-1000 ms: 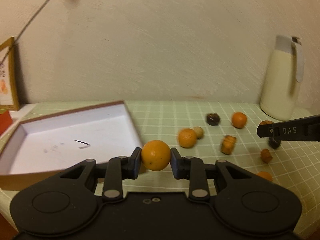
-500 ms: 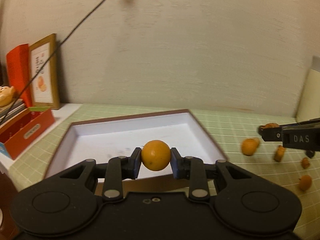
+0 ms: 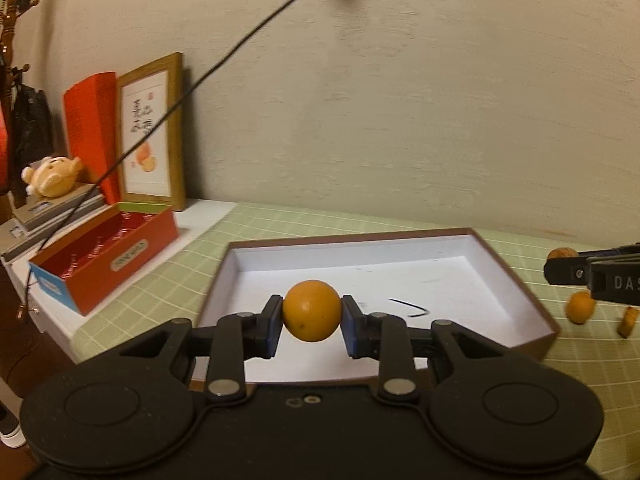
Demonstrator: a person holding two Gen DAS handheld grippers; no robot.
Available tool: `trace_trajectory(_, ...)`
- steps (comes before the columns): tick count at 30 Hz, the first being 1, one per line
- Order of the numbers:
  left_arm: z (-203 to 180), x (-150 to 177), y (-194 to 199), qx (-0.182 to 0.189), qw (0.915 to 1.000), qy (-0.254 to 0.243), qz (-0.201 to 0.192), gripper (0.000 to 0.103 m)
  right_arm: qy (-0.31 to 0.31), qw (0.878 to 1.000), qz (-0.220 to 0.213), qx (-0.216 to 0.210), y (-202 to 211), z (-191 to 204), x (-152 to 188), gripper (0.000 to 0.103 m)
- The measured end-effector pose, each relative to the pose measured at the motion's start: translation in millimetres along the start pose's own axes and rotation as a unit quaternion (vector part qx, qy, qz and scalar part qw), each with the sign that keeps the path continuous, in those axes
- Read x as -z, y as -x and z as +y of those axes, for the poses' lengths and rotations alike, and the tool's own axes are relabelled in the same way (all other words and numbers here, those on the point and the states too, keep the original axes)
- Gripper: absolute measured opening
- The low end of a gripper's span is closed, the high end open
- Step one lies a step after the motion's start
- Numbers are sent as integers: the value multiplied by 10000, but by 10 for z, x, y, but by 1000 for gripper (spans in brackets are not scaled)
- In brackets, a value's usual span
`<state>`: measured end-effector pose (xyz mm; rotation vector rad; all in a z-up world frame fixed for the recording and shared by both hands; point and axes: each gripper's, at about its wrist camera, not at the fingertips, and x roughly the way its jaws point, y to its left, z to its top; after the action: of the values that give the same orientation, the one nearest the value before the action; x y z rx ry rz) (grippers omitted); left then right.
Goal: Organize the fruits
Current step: 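Carry the orange and dried fruit over the white box with both tools, then open both tools to drop the orange and dried fruit into the box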
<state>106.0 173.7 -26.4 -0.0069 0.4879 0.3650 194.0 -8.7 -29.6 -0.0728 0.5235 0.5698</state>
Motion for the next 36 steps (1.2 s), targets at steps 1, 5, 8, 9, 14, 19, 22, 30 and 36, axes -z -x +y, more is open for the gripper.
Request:
trace_trajectory(1,40,0,-8,-39,10000,17,6,21,19,10000,-9,-26,-22,30,-9,22)
trace_trajectory(5,171,9,-58,-183,9998,85,60,21,69,9999,-1,-111,-134,123,-45,22)
trace_trajectory(8,226,3,-96,-246,9996,126,81,21,71,9999,44,-134,-219,135,-52,22)
trace_trajectory(9,243,-1,-119,-255,9995,148,92,21,64,9999,56,-136,-239,137,-55,22)
trace_trajectory(14,300,-22,-186,-311,9992,223,71,21,25,9999,102,-95,-345,110,-78,22)
trace_trajectory(19,362,-30,-253,-370,9988,312,82,21,-7,9999,93,-57,-412,77,-104,22)
trace_trajectory(22,389,-27,-302,-402,9986,334,112,21,-12,9999,102,-64,-460,78,-117,22)
trace_trajectory(30,418,-3,-427,-413,9984,322,215,21,-89,9994,320,-89,-715,40,-92,22)
trace_trajectory(36,352,29,-475,-519,9982,230,168,94,-23,9996,187,-213,-818,58,-71,31)
